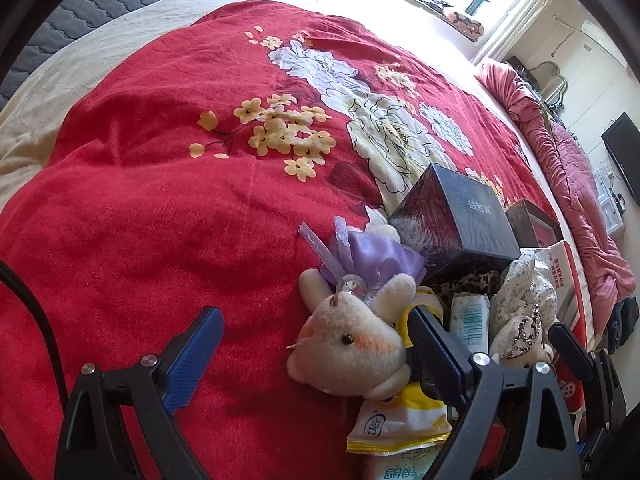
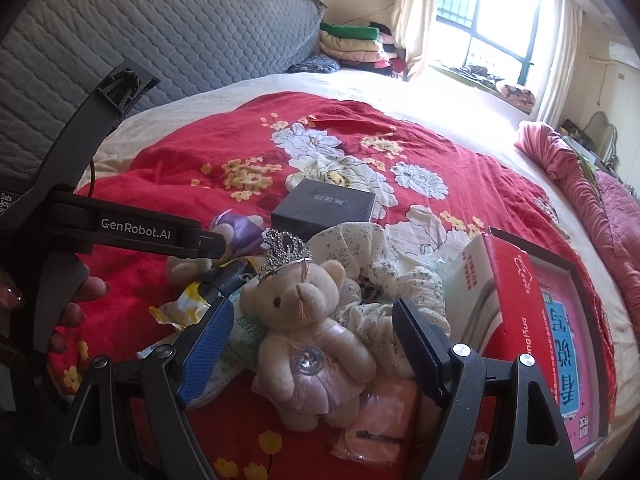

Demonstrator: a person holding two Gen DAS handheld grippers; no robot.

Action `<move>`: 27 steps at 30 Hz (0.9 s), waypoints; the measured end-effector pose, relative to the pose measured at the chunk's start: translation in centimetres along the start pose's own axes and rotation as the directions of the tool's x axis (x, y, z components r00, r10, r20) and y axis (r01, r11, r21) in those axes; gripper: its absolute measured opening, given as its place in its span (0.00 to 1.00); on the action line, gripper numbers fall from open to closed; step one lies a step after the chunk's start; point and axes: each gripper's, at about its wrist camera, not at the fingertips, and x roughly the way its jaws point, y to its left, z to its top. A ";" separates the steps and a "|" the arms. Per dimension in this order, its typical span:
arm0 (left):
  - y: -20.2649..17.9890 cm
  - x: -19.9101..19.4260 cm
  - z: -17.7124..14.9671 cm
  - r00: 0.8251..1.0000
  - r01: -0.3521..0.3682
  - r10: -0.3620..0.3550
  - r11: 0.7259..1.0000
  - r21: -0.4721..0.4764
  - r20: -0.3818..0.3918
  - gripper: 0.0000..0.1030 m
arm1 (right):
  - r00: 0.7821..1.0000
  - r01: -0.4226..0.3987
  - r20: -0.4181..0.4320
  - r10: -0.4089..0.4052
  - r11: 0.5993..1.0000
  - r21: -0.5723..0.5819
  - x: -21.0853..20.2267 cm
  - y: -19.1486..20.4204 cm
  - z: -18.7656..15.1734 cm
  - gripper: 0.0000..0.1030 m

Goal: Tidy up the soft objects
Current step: 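Grasp the white bunny plush with the left tool while the right tool grasps the tiara teddy bear, then carry the bunny in the left tool while the right tool carries the teddy bear over the pink tray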

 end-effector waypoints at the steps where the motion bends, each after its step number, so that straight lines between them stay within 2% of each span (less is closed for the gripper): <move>1: 0.0 0.2 0.0 1.000 0.001 -0.001 1.000 0.003 -0.007 0.83 | 1.000 -0.001 -0.005 0.001 1.000 -0.013 0.4 0.2 0.1 0.69; 2: -0.1 0.4 -0.1 1.000 0.000 0.000 1.000 0.008 -0.010 0.81 | 1.000 -0.004 -0.011 0.003 1.000 -0.027 0.7 0.4 0.2 0.66; 4: -0.3 0.4 -0.1 1.000 0.003 -0.003 1.000 0.015 -0.004 0.79 | 1.000 -0.008 -0.020 0.008 0.999 -0.048 1.2 0.7 0.3 0.51; 6: -0.4 0.6 0.0 1.000 0.013 -0.013 1.000 0.022 -0.002 0.74 | 1.000 -0.007 -0.012 0.007 0.999 -0.053 1.5 0.7 0.4 0.48; 8: -0.6 0.7 0.0 0.998 0.056 -0.055 0.998 0.021 -0.010 0.62 | 1.000 -0.028 0.006 0.028 0.999 -0.035 1.3 0.4 0.4 0.42; 9: -0.7 0.7 0.1 0.996 0.088 -0.088 0.996 0.022 -0.015 0.49 | 0.999 -0.040 0.019 0.041 0.999 -0.021 1.0 0.1 0.4 0.39; 10: -1.0 0.8 0.1 0.995 0.100 -0.100 0.995 0.027 -0.020 0.47 | 0.998 -0.050 0.036 0.050 0.999 -0.008 0.6 -0.2 0.5 0.39; 12: -1.2 0.8 0.0 0.995 0.096 -0.096 0.994 0.042 -0.011 0.46 | 0.995 -0.072 0.068 0.071 0.997 0.019 -0.3 -0.8 0.6 0.38; 16: -0.4 -0.3 0.0 0.988 0.149 -0.148 0.989 0.000 0.031 0.44 | 0.989 -0.107 0.110 0.097 0.991 0.085 -1.7 -2.1 1.0 0.38; 21: -0.9 -4.3 0.0 0.981 0.141 -0.143 0.990 0.024 0.129 0.44 | 0.984 -0.122 0.148 0.100 0.981 0.149 -3.8 -3.5 1.1 0.38; 23: -1.8 -5.8 -0.1 0.980 0.116 -0.123 0.992 0.050 0.154 0.44 | 0.981 -0.129 0.166 0.100 0.976 0.172 -4.9 -4.1 1.2 0.38; 27: -4.3 -8.3 -0.6 0.974 0.114 -0.130 0.989 0.093 0.183 0.44 | 0.973 -0.129 0.217 0.081 0.968 0.216 -7.7 -5.6 1.5 0.38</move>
